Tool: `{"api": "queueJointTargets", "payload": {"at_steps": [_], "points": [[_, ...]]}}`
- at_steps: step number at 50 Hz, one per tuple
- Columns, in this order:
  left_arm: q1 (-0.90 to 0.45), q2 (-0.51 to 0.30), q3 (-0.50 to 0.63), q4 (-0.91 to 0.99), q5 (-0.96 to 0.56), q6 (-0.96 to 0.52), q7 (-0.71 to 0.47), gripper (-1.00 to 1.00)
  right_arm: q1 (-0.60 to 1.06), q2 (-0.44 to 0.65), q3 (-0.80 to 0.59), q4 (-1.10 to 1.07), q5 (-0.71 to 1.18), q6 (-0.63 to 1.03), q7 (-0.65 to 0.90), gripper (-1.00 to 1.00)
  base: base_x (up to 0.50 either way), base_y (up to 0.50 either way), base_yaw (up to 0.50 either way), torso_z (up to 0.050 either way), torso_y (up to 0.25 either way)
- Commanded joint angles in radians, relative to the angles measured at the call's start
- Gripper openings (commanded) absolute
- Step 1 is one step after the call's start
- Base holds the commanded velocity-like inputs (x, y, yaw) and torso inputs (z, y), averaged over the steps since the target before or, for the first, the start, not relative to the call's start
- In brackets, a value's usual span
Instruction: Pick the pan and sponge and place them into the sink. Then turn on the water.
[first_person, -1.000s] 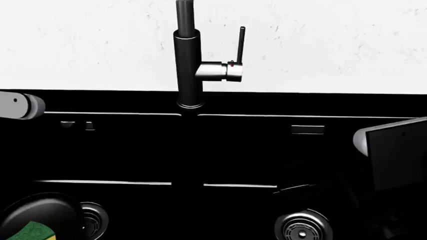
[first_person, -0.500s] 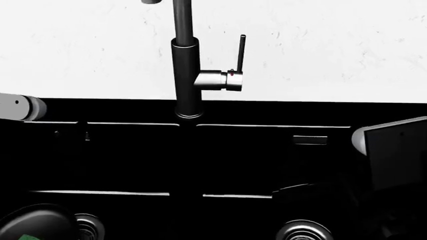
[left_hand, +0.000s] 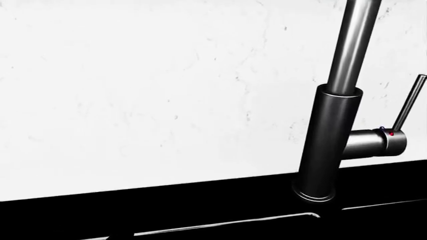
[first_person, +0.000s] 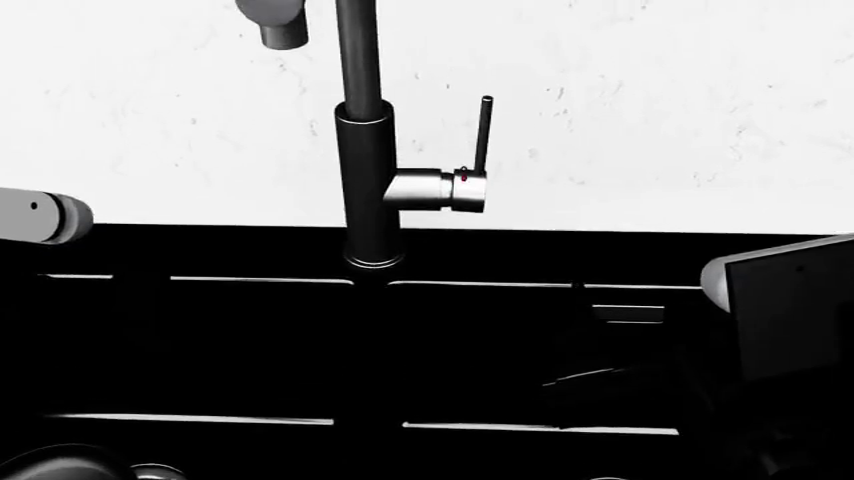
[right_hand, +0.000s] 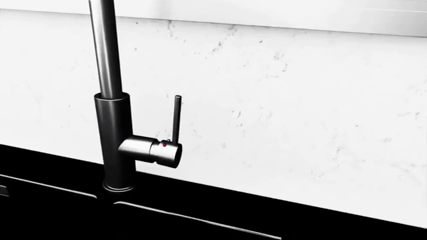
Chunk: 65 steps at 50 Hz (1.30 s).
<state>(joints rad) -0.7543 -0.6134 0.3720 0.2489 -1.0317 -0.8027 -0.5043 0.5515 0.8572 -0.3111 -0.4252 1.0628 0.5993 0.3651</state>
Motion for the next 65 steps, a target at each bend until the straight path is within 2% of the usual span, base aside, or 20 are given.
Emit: {"api": "queueJointTargets", "payload": {"at_steps": [1,12,18,27,55,65], "points": [[0.000,-0.001,0.002,0.001,0.000,0.001,-0.001,1.00,0.000,0.003,0.002,-0.006,0.006,0.004,0.007,1.00,0.07,0.00,0.00,0.000,0.000],[-0.001,-0.009,-0.001,0.008,-0.008,-0.004,-0.005,1.00,0.088,-0.069,-0.051,0.074,-0.042,0.020,-0.017,1.00,0.00,0.00,0.00,0.000,0.000],[-0.007,-0.012,-0.004,0.010,-0.013,-0.007,-0.005,1.00,0.236,-0.179,-0.124,0.241,-0.116,0.043,-0.064,1.00,0.00,0.00,0.00,0.000,0.000],[-0.006,-0.009,0.000,0.009,-0.010,-0.006,-0.009,1.00,0.348,-0.286,-0.203,0.429,-0.218,-0.014,-0.178,1.00,0.00,0.00,0.00,0.000,0.000],[-0.004,-0.008,0.006,0.011,-0.011,-0.004,-0.013,1.00,0.484,-0.482,-0.255,0.841,-0.343,-0.184,-0.315,1.00,0.00,0.00,0.00,0.000,0.000],[0.006,-0.017,-0.004,0.015,-0.016,0.003,-0.014,1.00,0.508,-0.519,-0.270,0.917,-0.365,-0.218,-0.346,1.00,0.00,0.00,0.00,0.000,0.000]]}}
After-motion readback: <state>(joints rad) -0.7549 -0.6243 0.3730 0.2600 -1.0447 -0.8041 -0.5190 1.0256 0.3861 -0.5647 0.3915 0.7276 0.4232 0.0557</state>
